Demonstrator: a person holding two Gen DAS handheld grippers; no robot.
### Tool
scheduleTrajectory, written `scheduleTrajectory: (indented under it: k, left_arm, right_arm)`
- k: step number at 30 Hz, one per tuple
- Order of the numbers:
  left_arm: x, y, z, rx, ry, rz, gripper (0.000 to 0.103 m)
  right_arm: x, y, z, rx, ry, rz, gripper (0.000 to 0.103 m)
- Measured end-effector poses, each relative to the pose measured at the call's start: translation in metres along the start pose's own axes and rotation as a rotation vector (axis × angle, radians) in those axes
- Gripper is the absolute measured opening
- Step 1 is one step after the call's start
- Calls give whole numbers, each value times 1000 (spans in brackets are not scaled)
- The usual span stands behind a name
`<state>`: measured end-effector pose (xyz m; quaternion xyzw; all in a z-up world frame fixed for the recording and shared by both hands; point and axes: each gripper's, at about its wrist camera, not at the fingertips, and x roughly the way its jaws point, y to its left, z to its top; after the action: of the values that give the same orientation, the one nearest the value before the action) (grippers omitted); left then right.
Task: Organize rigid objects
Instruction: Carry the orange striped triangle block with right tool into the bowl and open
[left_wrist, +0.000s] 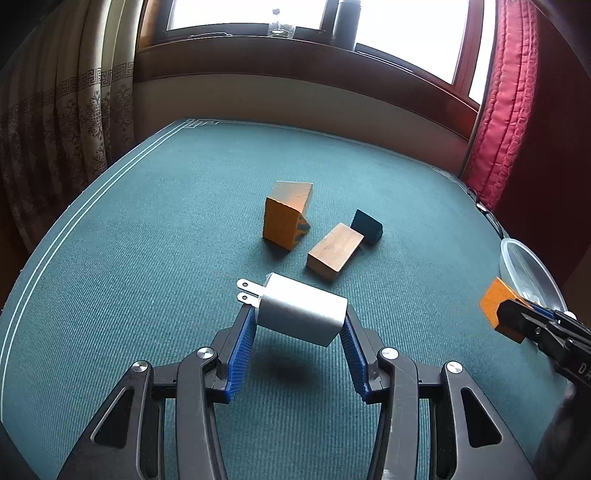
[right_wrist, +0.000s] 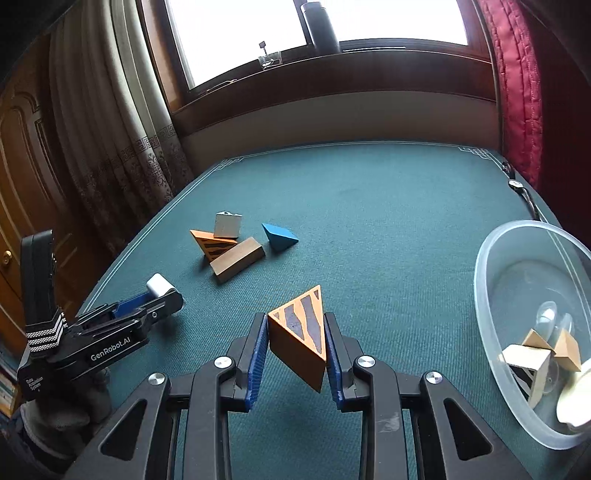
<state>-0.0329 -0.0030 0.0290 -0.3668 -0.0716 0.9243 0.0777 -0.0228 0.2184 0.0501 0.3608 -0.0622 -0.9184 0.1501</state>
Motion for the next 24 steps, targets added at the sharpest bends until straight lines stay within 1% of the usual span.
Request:
scheduleTrajectory:
  k: [7, 24]
  left_arm:
    - [-3, -25, -5, 36, 7, -36, 47]
    - [-13, -74, -7, 84, 7, -110, 47]
  right_arm:
    - [-31, -30, 1, 40, -56, -59, 30]
    - [-82, -120, -3, 172, -133, -265, 31]
